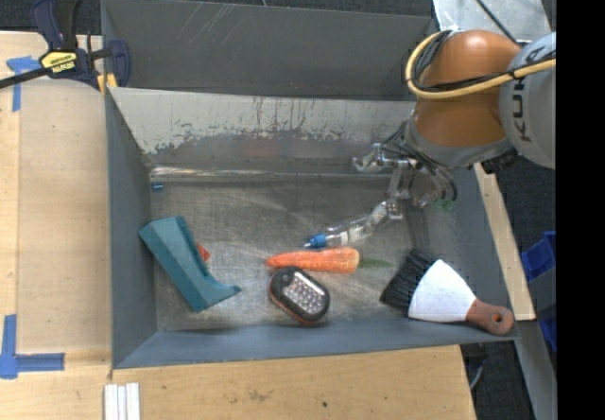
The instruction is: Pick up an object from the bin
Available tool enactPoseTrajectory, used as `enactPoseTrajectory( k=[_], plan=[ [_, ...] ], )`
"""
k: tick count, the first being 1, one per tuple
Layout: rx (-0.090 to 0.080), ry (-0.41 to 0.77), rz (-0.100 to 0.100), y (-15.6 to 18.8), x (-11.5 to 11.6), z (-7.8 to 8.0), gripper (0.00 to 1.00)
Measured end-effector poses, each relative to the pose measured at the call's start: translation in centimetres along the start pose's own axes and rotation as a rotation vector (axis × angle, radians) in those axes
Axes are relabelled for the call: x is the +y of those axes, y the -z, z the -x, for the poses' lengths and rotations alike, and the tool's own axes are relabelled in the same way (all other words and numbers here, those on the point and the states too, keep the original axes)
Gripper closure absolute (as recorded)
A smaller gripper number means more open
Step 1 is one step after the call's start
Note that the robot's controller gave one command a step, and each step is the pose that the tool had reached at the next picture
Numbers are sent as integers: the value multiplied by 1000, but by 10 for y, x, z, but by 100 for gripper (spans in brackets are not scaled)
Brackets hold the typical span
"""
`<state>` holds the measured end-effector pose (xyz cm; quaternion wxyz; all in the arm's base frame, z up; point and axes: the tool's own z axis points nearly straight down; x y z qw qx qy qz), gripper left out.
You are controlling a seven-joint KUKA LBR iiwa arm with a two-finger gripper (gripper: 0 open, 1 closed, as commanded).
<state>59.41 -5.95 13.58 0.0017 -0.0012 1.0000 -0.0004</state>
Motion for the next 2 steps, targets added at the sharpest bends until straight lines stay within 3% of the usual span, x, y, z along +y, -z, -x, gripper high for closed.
enactPoseTrajectory(
  k=[1,2],
  plan=[
    [0,0,0,0,0,0,0],
    [-2,-63,-1,-58,71,21,100]
  ],
)
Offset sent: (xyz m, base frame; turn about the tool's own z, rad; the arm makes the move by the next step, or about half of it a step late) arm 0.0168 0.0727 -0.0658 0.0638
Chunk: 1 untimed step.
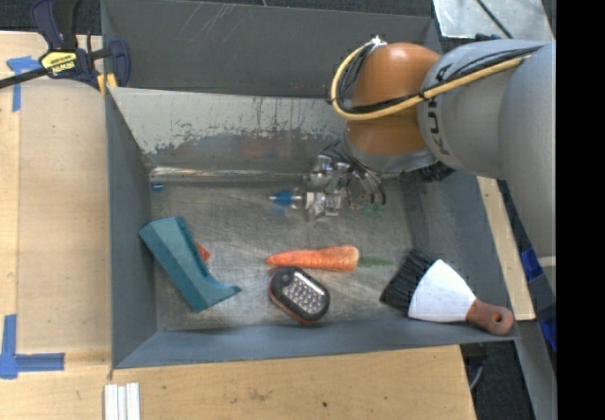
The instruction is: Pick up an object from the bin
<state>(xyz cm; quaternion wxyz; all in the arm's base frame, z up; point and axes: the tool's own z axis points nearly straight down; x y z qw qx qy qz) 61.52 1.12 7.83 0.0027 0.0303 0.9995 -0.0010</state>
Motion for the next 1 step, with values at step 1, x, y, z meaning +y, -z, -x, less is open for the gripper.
enactPoseTrajectory(
  k=[1],
  plan=[
    [0,0,0,0,0,0,100]
  ],
)
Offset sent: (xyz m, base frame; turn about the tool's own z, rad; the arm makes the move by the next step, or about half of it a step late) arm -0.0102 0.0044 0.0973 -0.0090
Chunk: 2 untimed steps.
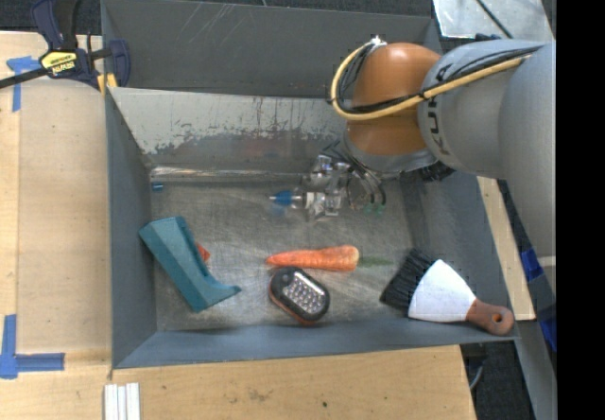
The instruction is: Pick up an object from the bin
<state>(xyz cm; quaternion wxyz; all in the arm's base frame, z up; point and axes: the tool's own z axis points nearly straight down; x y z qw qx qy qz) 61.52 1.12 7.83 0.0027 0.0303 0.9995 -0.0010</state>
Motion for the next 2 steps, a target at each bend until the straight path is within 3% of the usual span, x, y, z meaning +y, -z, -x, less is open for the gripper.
enactPoseTrajectory(
  k=[1,2],
  plan=[
    [8,4,1,43,2,-8,100],
    [1,241,2,188,1,-12,100]
  ],
)
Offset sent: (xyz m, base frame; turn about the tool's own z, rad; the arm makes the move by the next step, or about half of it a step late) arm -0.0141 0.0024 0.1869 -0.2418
